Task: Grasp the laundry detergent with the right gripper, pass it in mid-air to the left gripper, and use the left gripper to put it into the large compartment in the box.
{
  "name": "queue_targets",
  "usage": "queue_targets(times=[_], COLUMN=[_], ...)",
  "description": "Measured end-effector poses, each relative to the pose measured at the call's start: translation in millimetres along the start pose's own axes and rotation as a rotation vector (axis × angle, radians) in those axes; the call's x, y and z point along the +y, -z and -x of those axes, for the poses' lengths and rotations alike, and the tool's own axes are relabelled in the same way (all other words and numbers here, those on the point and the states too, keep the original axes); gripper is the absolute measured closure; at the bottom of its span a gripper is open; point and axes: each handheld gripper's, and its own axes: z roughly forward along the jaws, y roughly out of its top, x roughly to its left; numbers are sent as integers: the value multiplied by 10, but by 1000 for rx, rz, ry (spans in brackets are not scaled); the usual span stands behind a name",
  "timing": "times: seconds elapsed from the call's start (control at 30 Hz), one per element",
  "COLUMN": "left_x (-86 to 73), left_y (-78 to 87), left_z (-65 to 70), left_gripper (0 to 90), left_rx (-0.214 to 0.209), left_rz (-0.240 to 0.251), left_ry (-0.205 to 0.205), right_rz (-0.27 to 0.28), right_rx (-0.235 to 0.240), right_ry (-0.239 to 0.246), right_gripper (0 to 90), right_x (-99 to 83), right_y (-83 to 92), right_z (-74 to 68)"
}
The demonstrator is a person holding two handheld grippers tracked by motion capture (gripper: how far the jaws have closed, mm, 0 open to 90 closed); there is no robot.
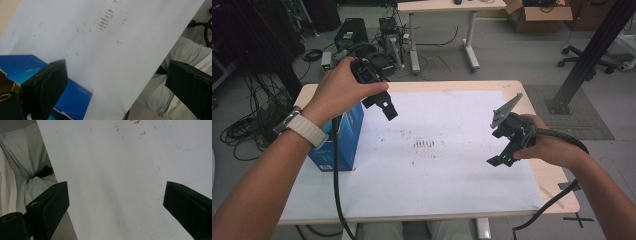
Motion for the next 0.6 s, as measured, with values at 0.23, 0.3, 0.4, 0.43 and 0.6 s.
queue_targets(times=[0.23,0.3,0.4,0.43,0.6], left_x=[112,143,200,219,316], left_y=[-48,-50,-78,-90,-174], left_z=[11,9,16,19,52], left_gripper=[54,53,52,52,53], left_rx=[8,2,1,-3,-5], left_rz=[20,31,31,31,11], left_ry=[-54,-74,-103,-112,-138], right_rz=[-1,1,-1,0,-2], right_rx=[0,-1,1,1,3], right_ry=[-4,-3,0,2,3], right_gripper=[65,65,65,65,64], right_x=[-26,-33,-31,-28,-23], right_y=[14,17,18,20,20], right_z=[-3,-3,-11,-13,-12])
